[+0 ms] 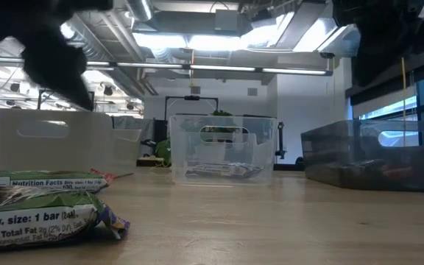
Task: Pick and place Granola Bars by type
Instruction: Put the red granola bar into the black transparent bin
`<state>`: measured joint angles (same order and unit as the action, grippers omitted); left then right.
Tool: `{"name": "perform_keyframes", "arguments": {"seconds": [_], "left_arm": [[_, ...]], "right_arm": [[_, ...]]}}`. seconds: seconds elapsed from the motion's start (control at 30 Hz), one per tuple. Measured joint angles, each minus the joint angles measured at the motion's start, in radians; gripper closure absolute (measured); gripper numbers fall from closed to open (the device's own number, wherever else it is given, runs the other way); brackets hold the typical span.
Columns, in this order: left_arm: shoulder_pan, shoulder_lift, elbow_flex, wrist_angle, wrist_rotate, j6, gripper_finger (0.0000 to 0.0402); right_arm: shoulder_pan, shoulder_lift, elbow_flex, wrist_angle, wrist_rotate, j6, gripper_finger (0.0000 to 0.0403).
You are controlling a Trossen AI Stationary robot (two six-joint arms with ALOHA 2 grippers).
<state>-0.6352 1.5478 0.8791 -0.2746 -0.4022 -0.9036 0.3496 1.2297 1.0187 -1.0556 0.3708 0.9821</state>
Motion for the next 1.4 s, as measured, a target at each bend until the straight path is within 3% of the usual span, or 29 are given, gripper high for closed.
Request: {"name": "perform_keyframes", "arguments": {"seconds": [0.2,0.43,0.67,1.0,1.4], "left_arm": [[0.000,0.083,0.001,-0.026,0.046,-0.076,0.0128],[0.000,0.194,0.126,-0.317,0.109,-0.108,0.0128],[0.000,0.260,0.216,-0.324,0.133,-0.118,0.0128],[0.000,0.260,0.222,-0.302,0.136,-0.225,0.0128],[0.004,0.311,0.223,-0.249,0.179,-0.235,0.0128]], "right_arm": [[0.000,0.000,0.000,0.000,0.003,0.000,0.0218],[0.000,0.000,0.000,0.000,0.003,0.003,0.0218],[0.000,0.000,0.000,0.000,0.003,0.003,0.0218],[0.000,0.000,0.000,0.001,0.003,0.003,0.0218],[0.000,0.000,-0.001,0.003,0.004,0.003,0.0218]]}}
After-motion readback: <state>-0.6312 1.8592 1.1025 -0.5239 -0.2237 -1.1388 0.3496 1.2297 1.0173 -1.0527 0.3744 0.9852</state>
